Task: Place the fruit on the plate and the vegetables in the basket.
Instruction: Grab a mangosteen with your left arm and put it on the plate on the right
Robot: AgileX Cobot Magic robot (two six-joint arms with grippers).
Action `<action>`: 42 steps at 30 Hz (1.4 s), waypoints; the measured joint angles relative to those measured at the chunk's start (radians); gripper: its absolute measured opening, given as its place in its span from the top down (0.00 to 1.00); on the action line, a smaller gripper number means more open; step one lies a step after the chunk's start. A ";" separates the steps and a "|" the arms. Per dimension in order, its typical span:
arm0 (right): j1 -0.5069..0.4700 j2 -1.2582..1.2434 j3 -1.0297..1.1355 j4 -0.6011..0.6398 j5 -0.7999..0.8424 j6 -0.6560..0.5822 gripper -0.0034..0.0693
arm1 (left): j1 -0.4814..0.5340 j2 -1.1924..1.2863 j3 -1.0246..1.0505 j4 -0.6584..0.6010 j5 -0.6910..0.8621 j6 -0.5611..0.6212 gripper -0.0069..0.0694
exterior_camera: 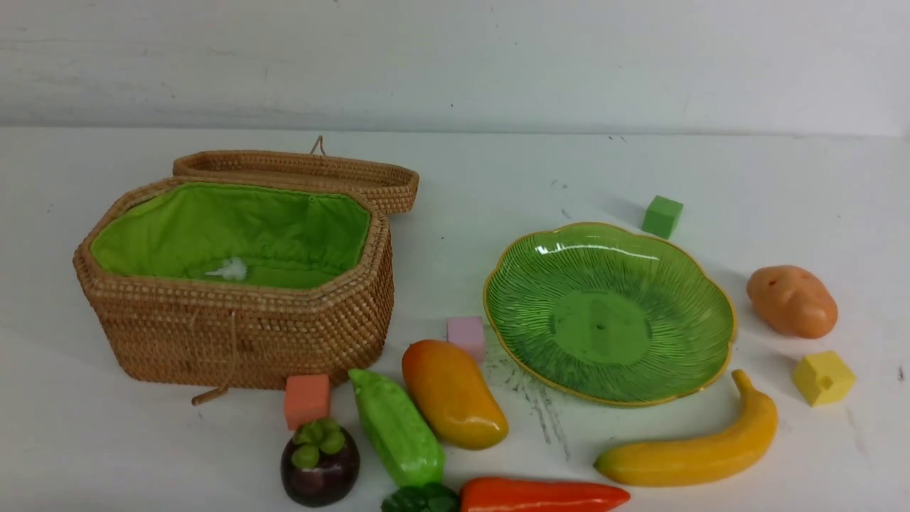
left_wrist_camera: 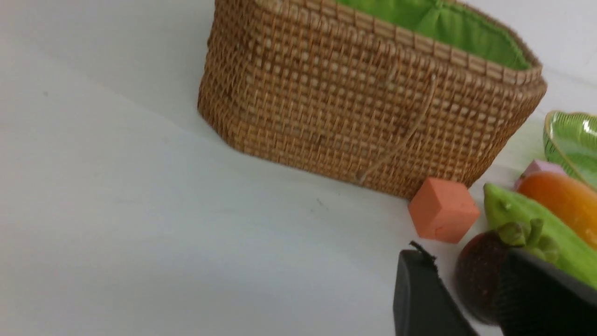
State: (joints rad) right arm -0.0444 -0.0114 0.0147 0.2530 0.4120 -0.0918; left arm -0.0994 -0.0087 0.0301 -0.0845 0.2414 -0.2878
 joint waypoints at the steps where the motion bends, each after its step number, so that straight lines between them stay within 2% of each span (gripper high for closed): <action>1: 0.000 0.000 0.000 0.000 0.000 0.000 0.62 | -0.001 0.000 0.000 0.000 -0.011 0.000 0.60; 5: 0.000 0.000 0.000 0.000 0.000 0.000 0.62 | -0.005 0.000 0.000 -0.038 -0.090 -0.001 0.60; 10: 0.000 0.000 0.000 0.000 0.000 0.000 0.62 | -0.005 0.000 0.000 -0.190 -0.205 -0.075 0.60; 17: 0.000 0.000 0.000 -0.001 0.000 0.000 0.62 | -0.005 0.000 0.000 -0.395 -0.260 -0.231 0.60; 22: 0.000 0.000 0.003 -0.015 -0.027 -0.006 0.62 | -0.005 0.000 -0.059 -0.413 -0.190 -0.248 0.67; 25: 0.000 0.000 0.012 0.005 -0.072 0.005 0.62 | -0.005 0.000 -0.176 -0.395 -0.070 -0.200 0.84; 26: 0.000 0.000 0.013 0.011 -0.076 0.013 0.62 | -0.005 0.000 -0.183 -0.392 -0.070 -0.196 0.85; 27: 0.000 0.000 0.013 0.075 -0.109 0.056 0.62 | -0.005 0.000 -0.242 -0.387 0.011 -0.152 0.92; 32: 0.000 0.000 0.013 0.332 -0.237 0.216 0.62 | -0.005 0.119 -0.411 -0.378 0.251 -0.019 0.93; 36: 0.000 0.000 0.013 0.405 -0.299 0.248 0.63 | -0.005 0.316 -0.513 -0.371 0.426 0.071 0.93; 39: 0.000 0.000 -0.011 0.408 -0.233 0.246 0.65 | -0.005 0.409 -0.551 -0.369 0.468 0.143 0.93; 42: 0.000 0.031 -0.148 0.401 -0.006 0.136 0.75 | -0.005 0.537 -0.588 -0.380 0.491 0.213 0.93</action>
State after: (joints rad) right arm -0.0444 0.0194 -0.1334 0.6540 0.4063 0.0439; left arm -0.1046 0.5287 -0.5577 -0.4648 0.7328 -0.0747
